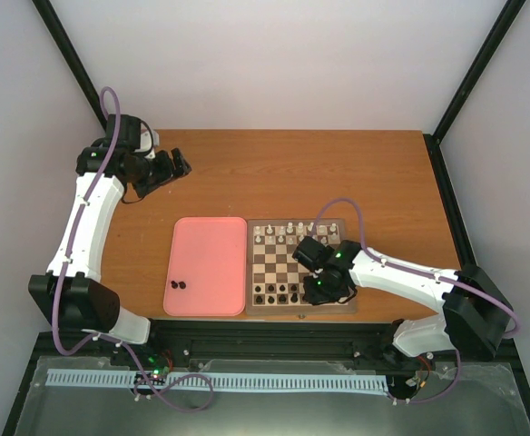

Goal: Set up the chess pieces on the board
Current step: Place the chess piece on the chessboard, then pick up the chess piece from the storage box.

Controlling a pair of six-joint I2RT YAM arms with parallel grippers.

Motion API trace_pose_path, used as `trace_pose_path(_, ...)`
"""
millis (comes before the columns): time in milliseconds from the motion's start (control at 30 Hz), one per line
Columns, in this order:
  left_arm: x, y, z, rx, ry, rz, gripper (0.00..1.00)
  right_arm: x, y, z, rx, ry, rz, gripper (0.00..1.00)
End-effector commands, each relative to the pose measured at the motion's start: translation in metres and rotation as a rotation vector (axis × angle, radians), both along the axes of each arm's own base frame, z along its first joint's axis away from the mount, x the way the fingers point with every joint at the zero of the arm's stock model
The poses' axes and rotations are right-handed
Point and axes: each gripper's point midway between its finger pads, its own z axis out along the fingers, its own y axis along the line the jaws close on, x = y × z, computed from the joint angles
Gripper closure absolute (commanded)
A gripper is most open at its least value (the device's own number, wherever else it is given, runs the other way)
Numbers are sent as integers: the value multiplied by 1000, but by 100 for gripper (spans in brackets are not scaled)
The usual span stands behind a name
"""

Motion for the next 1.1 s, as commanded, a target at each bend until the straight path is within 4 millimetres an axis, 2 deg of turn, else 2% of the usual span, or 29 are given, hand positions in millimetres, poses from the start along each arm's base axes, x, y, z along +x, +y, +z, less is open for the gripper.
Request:
trace_pose_path(0,0,-2,6,8,-30,-12,0,-3,1,5,3,4,7,85)
trace_pose_path(233,0,-2,6,7,-31,-12,0,0,1,11,2,-16,4,69)
trace_pose_path(367,0,-2,7,7,-34,-12,0,2,2,18,12,-32,-1,67)
trace_pose_path(567,1,-3,7,3,-33,-13,0,12,-5,51,-2,-107,-24,65)
trace_pose_path(700,2,-3,10,0,-36,-13,0,27,7,79,26,-164,-5,60)
trace_pose_path(800,3,-3,13,1,-42,-13,0,44,32,94,50,-189,52,55)
trace_pose_path(867,3,-3,14,2,-45,-11,0,59,57,101,73,-204,107,53)
trace_pose_path(967,3,-2,17,2,-52,-9,0,83,106,108,123,-241,204,53)
trace_pose_path(1067,4,-2,19,3,-57,-10,0,96,168,106,160,-257,348,52)
